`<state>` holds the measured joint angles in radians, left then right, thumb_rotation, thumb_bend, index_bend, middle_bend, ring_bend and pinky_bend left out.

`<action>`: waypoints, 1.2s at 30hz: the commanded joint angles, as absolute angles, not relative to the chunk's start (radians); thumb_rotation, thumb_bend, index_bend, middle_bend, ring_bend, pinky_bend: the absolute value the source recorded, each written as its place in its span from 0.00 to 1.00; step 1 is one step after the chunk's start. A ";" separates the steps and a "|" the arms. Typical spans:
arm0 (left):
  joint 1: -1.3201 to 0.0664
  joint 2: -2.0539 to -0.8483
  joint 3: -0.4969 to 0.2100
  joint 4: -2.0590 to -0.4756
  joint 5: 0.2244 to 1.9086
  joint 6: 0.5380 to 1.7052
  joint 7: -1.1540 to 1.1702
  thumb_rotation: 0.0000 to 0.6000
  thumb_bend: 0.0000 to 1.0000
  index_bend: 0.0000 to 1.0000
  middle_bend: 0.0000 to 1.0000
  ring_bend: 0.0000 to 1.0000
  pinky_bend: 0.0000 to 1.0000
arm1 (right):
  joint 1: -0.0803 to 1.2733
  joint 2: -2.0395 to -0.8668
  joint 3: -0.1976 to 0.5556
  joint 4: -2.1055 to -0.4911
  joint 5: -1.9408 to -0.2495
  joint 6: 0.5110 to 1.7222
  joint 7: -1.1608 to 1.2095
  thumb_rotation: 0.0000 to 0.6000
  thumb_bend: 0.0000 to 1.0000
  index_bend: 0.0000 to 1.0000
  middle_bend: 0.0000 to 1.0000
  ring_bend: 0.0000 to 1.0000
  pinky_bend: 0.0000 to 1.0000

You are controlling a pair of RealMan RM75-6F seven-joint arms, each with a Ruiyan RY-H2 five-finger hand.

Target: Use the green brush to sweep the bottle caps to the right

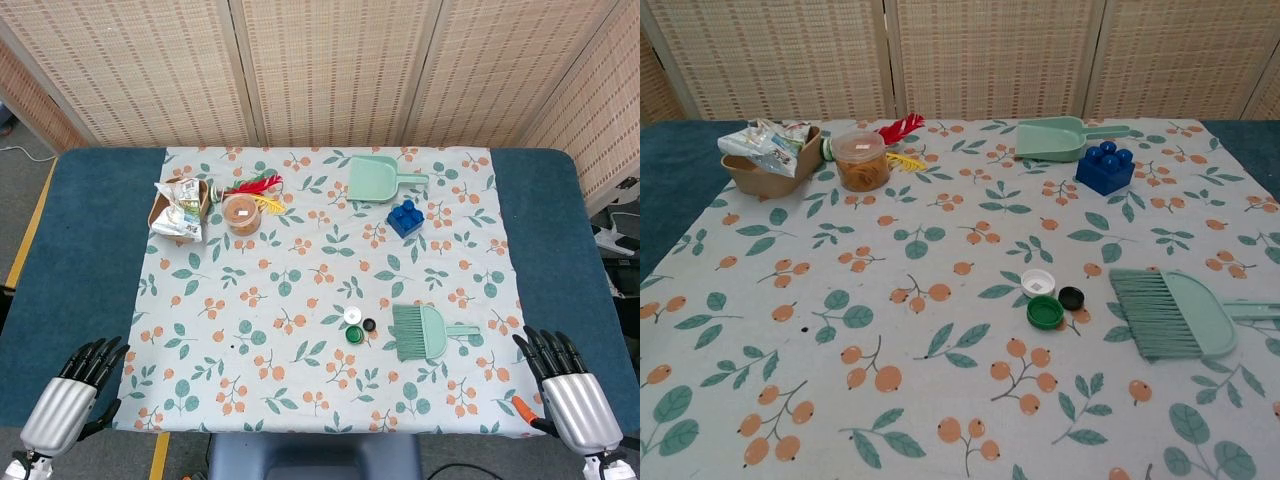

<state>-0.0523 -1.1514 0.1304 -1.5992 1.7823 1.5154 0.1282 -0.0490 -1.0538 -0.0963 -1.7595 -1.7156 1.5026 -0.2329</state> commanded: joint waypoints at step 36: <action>-0.098 -1.139 0.086 -1.569 1.702 1.474 -0.007 0.99 0.37 0.00 0.00 0.00 0.11 | 0.271 -1.405 0.087 -1.584 -1.240 1.105 -0.663 0.89 0.19 0.21 0.20 0.00 0.00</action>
<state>-0.0978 -1.1393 0.0861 -1.5688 1.7019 1.4740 -0.0067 0.2628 -1.3742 0.0961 -1.6171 -1.2530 1.1174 -0.6962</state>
